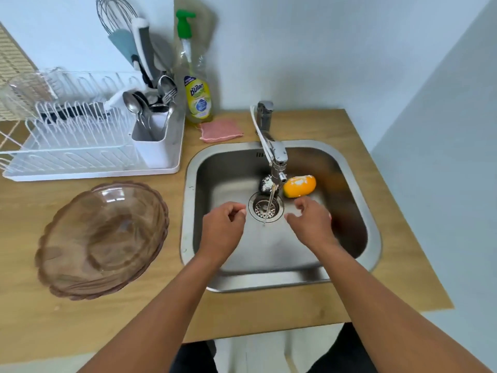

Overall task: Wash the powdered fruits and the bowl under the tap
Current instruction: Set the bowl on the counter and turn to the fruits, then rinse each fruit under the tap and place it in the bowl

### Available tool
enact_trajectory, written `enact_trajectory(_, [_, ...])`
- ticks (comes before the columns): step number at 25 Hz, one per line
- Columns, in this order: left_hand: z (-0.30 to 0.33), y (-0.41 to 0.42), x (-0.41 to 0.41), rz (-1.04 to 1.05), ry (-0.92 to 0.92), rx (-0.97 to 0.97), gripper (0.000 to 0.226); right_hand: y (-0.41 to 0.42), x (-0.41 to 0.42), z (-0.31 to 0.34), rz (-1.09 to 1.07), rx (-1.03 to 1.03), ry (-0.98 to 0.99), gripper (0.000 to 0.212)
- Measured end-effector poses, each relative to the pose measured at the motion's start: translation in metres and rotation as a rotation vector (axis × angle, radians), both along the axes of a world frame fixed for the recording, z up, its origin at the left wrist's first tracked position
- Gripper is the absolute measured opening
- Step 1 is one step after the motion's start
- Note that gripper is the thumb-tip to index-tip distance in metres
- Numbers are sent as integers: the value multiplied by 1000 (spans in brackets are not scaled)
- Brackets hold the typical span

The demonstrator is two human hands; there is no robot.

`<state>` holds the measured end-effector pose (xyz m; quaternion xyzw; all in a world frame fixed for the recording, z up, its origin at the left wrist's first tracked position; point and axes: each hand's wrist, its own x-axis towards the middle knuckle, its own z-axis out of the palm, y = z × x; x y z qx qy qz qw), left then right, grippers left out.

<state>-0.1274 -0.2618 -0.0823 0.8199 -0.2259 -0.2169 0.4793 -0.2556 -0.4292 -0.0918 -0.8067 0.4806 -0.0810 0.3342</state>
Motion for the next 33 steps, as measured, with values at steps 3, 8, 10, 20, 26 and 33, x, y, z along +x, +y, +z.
enact_trajectory(3, [-29,-37,-4,-77,35,78,16,-40,-10,-12,43,-117,311,62])
enact_trajectory(8, [-56,-61,-13,-93,126,150,22,-71,-13,-43,71,14,547,72])
enact_trajectory(10, [-65,-62,-13,-83,191,151,24,-69,-11,-49,87,43,522,72])
enact_trajectory(20, [-56,-75,10,-22,713,-129,33,-22,38,-19,183,67,-60,68])
enact_trajectory(26, [-49,-68,22,-25,824,-236,35,-4,31,-19,148,173,-278,64])
enact_trajectory(33, [-38,-66,18,-104,790,-230,36,7,21,-27,63,444,-391,74])
